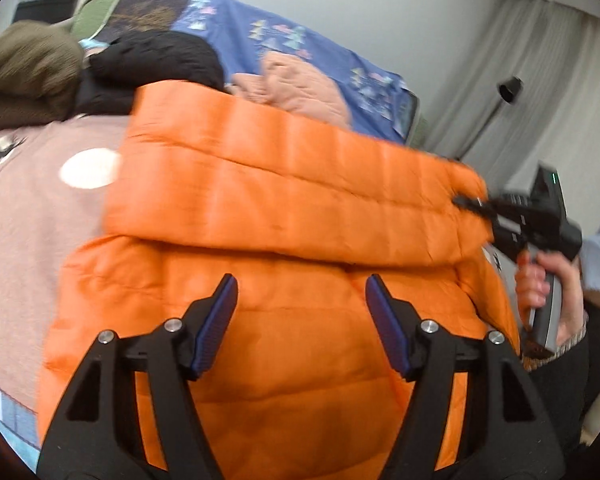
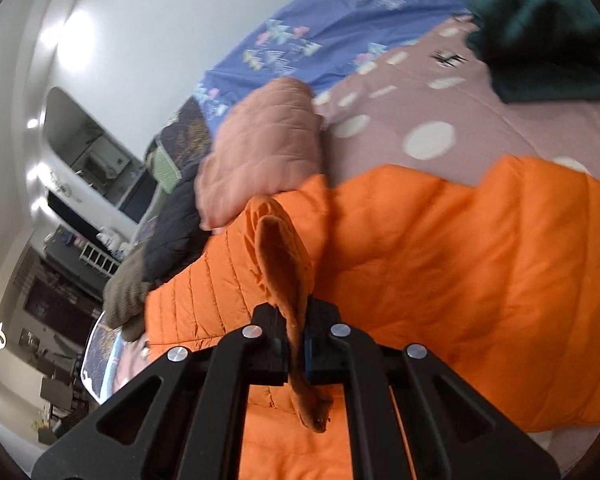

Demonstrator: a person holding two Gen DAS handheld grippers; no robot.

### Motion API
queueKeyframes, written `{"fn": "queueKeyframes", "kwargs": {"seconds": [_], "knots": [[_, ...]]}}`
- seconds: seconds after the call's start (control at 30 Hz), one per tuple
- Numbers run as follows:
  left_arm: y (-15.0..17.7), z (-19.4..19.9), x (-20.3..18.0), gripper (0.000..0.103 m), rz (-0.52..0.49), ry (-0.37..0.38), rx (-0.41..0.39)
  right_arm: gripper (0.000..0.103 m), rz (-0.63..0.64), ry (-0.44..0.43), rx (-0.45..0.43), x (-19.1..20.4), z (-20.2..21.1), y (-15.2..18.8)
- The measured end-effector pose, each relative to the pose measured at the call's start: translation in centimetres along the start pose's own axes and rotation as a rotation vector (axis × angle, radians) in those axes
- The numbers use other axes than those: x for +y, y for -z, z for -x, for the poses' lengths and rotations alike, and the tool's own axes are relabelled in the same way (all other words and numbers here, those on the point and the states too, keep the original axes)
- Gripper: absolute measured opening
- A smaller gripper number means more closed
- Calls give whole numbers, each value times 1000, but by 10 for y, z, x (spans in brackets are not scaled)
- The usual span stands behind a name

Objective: Fold large clothes

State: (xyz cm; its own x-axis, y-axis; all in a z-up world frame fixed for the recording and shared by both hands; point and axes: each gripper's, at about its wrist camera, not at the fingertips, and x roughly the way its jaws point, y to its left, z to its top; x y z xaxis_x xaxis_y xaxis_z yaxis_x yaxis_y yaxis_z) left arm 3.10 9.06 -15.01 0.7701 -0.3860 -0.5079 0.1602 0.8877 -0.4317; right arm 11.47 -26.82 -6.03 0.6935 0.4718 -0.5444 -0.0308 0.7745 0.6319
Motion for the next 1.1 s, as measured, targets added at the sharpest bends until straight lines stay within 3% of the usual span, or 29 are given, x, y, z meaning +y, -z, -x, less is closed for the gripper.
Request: {"fn": "queueKeyframes", "kwargs": {"seconds": [0.27, 0.43, 0.53, 0.63, 0.77, 0.83, 0.97, 1.1], "knots": [[-16, 6, 34, 69, 84, -29, -7, 9, -52, 100, 53, -46, -29, 24], [-21, -2, 30, 70, 73, -32, -5, 41, -50, 89, 11, -41, -4, 26], [-22, -5, 28, 70, 74, -24, -4, 44, -54, 92, -72, -42, 34, 30], [-22, -11, 23, 70, 70, -10, 4, 45, -148, 91, -189, -66, 83, 45], [-20, -15, 14, 70, 55, 15, 9, 53, -379, 186, -385, -122, 145, 83], [-20, -18, 8, 70, 47, 31, 14, 65, -506, 214, -485, -150, 166, 106], [-17, -23, 0, 70, 38, 52, 26, 66, -856, 215, -694, -210, 196, 169], [-16, -20, -4, 70, 26, 49, 25, 66, -972, 210, -781, -236, 206, 191]]}}
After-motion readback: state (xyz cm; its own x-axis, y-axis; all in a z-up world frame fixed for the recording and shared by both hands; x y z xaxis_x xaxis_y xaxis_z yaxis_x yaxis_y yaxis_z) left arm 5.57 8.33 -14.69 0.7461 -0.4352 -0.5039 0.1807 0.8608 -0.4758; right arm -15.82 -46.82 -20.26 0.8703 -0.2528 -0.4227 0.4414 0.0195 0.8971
